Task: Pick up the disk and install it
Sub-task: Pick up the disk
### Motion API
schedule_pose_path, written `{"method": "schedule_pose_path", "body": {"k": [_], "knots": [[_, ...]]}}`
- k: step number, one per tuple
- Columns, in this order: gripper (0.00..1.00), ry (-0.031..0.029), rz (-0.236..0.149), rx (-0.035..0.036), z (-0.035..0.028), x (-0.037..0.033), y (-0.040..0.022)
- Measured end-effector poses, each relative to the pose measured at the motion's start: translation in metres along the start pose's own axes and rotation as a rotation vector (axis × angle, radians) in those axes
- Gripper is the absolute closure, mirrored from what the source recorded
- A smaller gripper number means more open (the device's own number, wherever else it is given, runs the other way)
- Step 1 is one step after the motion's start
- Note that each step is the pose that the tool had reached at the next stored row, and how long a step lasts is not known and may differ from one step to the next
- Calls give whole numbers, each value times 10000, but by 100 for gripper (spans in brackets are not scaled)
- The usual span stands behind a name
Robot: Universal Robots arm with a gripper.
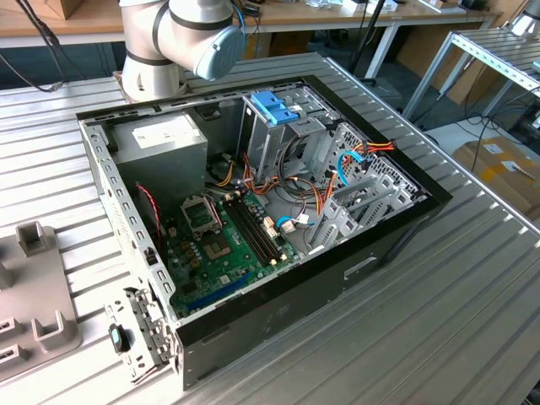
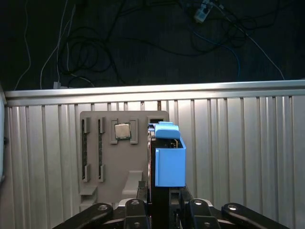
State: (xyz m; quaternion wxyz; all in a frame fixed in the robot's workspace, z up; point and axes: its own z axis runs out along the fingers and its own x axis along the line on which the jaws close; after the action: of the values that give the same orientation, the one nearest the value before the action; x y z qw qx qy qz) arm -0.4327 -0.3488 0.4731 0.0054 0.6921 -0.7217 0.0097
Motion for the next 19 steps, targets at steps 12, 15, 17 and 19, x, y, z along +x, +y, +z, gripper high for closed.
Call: {"method": "schedule_pose_path", "body": {"k": [12,15,17,19], "knots": [[65,0,0,2,-46,1,-1],[65,6,0,3,-52,1,0],[65,6,0,3,-57,1,0],[65,7,0,2,-61,1,-1]]}}
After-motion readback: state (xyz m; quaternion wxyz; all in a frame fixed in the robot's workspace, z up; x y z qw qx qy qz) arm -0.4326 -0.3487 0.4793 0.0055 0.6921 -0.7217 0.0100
